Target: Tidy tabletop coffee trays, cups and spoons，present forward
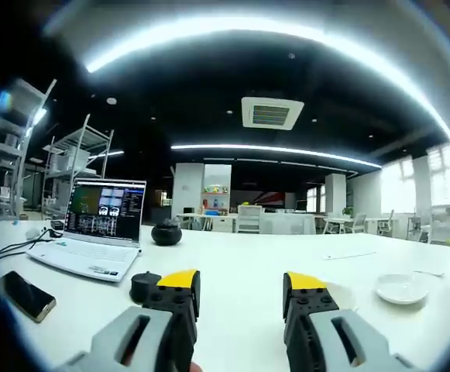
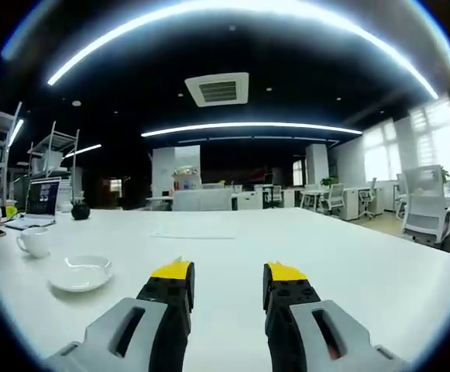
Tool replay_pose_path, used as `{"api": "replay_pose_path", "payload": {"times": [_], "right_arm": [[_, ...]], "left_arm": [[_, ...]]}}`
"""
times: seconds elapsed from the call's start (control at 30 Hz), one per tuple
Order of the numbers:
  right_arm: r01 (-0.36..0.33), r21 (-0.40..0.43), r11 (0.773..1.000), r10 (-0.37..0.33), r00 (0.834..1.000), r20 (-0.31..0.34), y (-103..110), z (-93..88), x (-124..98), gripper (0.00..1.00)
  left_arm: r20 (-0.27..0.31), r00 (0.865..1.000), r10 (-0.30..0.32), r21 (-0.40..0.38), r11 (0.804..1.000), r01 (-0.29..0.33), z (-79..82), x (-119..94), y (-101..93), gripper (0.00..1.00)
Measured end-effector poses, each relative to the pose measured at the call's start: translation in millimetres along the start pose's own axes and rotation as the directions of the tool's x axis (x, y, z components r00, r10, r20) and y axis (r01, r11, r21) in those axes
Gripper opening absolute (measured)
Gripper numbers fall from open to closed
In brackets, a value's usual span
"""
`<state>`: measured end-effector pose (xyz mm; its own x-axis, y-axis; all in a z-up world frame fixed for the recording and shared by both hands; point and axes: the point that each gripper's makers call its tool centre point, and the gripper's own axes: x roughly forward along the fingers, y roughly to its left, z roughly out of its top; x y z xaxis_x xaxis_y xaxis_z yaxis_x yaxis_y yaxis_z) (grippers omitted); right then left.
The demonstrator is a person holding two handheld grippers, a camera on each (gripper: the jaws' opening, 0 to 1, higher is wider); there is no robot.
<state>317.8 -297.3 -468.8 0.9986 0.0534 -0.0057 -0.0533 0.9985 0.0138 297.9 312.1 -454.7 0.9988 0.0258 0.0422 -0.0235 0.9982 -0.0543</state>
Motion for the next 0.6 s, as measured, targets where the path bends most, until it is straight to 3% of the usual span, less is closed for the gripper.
{"api": "replay_pose_path", "payload": {"times": [0.6], "right_arm": [[-0.008, -0.006, 1.000, 0.008, 1.000, -0.001, 2.3, -1.1, 0.6, 0.36]], "left_arm": [[0.001, 1.000, -0.001, -0.001, 1.000, 0.001, 2.9, -3.1, 1.8, 0.44]]}}
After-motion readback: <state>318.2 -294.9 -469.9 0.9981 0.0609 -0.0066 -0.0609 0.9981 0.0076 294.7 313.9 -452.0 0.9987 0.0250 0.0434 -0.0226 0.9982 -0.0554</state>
